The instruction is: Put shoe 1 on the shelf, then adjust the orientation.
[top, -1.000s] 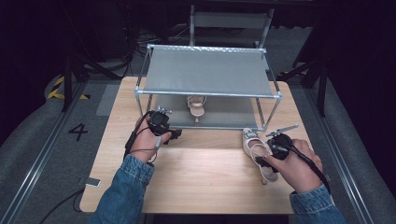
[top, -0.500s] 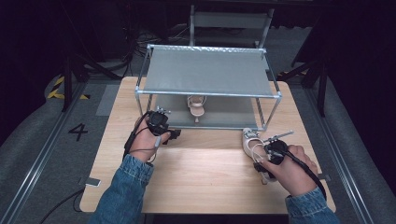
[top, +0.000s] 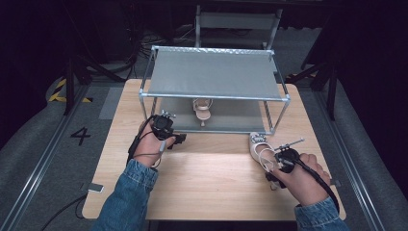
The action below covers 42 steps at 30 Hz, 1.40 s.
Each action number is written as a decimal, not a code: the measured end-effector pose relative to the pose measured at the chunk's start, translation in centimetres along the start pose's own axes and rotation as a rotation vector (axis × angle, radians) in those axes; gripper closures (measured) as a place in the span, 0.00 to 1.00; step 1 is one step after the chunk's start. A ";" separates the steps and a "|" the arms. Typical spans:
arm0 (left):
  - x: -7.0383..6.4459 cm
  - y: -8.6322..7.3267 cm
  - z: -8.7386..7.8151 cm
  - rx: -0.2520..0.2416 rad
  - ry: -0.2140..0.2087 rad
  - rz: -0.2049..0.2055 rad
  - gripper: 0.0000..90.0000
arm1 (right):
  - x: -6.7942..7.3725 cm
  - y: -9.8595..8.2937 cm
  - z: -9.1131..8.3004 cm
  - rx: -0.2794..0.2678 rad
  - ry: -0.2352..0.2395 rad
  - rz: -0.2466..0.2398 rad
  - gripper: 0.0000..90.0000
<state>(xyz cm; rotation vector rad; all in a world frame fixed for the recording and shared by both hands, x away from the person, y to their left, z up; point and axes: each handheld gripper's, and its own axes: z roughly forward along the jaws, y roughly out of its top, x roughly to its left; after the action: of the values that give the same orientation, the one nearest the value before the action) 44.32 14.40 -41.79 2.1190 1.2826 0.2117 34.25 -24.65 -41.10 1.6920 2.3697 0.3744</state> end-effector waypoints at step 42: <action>1.3 -1.2 -1.5 -0.012 0.019 -0.036 0.43 | 1.3 6.0 0.8 -0.104 0.085 -0.010 0.42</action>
<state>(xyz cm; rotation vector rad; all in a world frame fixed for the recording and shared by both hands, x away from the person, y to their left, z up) 43.43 16.55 -41.63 2.0871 1.3259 0.2239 39.38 -21.48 -39.93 1.6489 2.3709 0.5688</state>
